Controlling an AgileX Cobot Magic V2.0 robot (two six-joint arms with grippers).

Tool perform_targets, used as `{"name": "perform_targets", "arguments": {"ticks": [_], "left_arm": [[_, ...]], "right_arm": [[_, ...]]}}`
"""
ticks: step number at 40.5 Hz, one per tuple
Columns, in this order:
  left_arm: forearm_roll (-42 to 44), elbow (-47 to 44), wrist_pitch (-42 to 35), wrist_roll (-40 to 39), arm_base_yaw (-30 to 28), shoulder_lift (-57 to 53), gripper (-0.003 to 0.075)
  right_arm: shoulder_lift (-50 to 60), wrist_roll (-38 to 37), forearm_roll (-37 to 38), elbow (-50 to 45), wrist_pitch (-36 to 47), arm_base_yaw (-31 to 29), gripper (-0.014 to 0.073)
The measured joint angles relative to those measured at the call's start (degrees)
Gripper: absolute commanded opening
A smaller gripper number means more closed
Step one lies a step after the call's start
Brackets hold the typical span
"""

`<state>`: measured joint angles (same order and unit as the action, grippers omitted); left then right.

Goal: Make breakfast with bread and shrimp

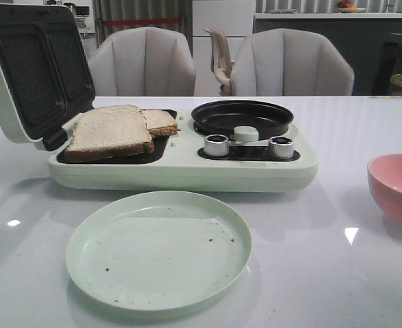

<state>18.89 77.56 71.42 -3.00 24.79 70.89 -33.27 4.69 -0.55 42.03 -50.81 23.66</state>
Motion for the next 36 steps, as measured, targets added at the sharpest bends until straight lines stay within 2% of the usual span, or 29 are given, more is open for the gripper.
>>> {"name": "perform_targets", "arguments": {"ticks": [5,10,16,19,25,36], "left_arm": [[-8.59,0.67,-2.52,5.88,-13.39,2.35,0.0111],[-20.77,0.75,-7.80,11.22,-25.52,6.04,0.0111],[-34.88,0.75,-15.27,15.69,-33.90,10.79,0.0110],[-40.69,0.75,-20.37,17.08,-35.32,13.78,0.0110],[-44.62,0.75,-29.94,17.79,-35.43,18.77,0.0110],[-52.83,0.75,-37.47,17.79,-33.26,25.70,0.0111]], "right_arm": [[0.00,0.00,0.00,0.00,0.00,0.00,0.0516],[0.00,0.00,0.00,0.00,0.00,0.00,0.0516],[0.00,0.00,0.00,0.00,0.00,0.00,0.0516],[0.00,0.00,0.00,0.00,0.00,0.00,0.0516],[0.00,0.00,0.02,0.00,0.00,0.00,0.0516],[0.00,0.00,0.02,0.00,0.00,0.00,0.0516]]}}
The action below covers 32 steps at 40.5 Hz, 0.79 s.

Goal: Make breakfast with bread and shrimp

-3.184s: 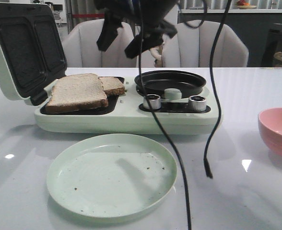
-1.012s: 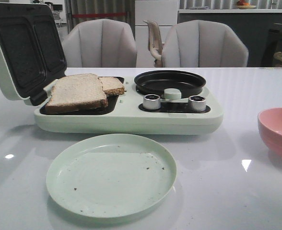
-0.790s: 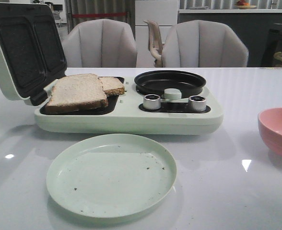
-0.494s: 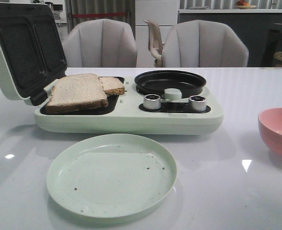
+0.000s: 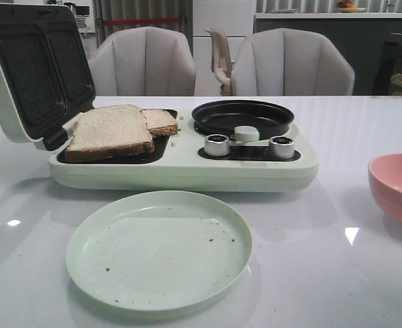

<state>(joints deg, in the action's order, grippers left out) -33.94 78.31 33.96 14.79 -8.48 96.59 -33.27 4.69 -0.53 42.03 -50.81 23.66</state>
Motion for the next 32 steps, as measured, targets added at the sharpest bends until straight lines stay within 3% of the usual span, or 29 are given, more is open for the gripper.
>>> {"name": "perform_targets", "arguments": {"ticks": [12,21,32], "left_arm": [[-5.26,0.00,-1.29,0.09,6.45,0.58,0.0111],[-9.26,0.00,1.88,0.36,11.27,0.68,0.0111],[-9.46,0.00,7.76,9.22,16.42,-0.21,0.0110]], "right_arm": [[0.00,0.00,0.00,0.00,-0.05,0.00,0.0516],[0.00,0.00,0.00,0.00,-0.05,0.00,0.0516],[0.00,0.00,0.00,0.00,-0.05,0.00,0.0516]]}}
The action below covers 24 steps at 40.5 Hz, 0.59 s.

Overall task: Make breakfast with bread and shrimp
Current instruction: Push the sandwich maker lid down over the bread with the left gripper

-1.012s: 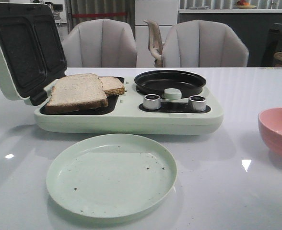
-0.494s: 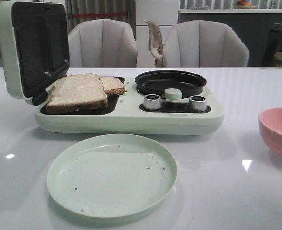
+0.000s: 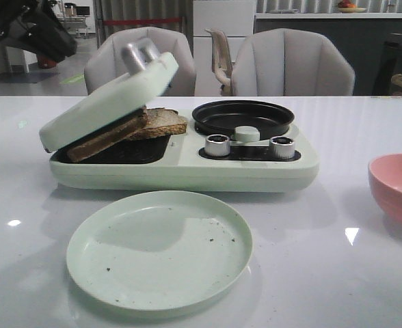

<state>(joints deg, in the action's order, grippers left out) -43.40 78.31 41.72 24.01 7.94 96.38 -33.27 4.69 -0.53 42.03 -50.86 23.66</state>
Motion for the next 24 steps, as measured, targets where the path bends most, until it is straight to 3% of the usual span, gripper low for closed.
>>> {"name": "perform_targets", "arguments": {"ticks": [24], "left_arm": [[16.14,-16.96,-0.46,1.22,18.36,-26.09,0.0110]], "right_arm": [[0.00,0.00,0.00,0.00,0.00,0.00,0.0516]]}}
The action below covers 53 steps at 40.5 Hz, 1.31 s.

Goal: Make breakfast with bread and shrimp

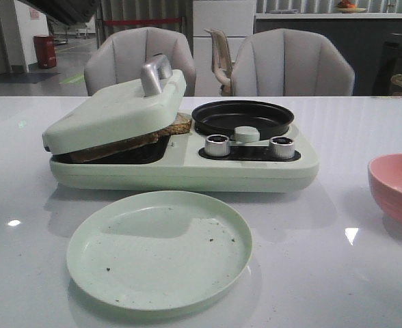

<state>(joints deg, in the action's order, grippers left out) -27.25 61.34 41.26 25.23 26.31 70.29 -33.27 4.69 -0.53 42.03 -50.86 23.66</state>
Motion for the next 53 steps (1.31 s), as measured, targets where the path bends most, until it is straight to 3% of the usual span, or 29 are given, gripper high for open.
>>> {"name": "perform_targets", "arguments": {"ticks": [6,13,17,26,40,48,53], "left_arm": [[3.70,-4.89,0.42,-1.76,1.01,-7.89,0.0110],[14.65,-9.33,2.76,-14.86,1.01,-16.30,0.0110],[17.53,-12.30,2.84,-18.32,1.01,-20.50,0.0110],[18.21,-16.99,1.57,-19.50,1.01,-26.68,0.0110],[18.21,-17.35,0.07,-19.73,1.01,-27.18,0.0110],[18.21,-17.35,-0.13,-19.73,1.01,-27.18,0.0110],[18.21,-17.35,-0.13,-19.77,1.01,-27.18,0.0110]], "right_arm": [[0.00,0.00,0.00,0.00,0.00,0.00,0.0516],[0.00,0.00,0.00,0.00,0.00,0.00,0.0516],[0.00,0.00,0.00,0.00,0.00,0.00,0.0516],[0.00,0.00,0.00,0.00,0.00,0.00,0.0516],[-0.55,-0.10,0.53,0.00,2.08,0.00,0.0516],[-7.95,-7.93,6.84,1.51,1.69,-0.44,0.0516],[-15.00,-11.31,9.68,4.34,-0.16,-3.74,0.0516]]}}
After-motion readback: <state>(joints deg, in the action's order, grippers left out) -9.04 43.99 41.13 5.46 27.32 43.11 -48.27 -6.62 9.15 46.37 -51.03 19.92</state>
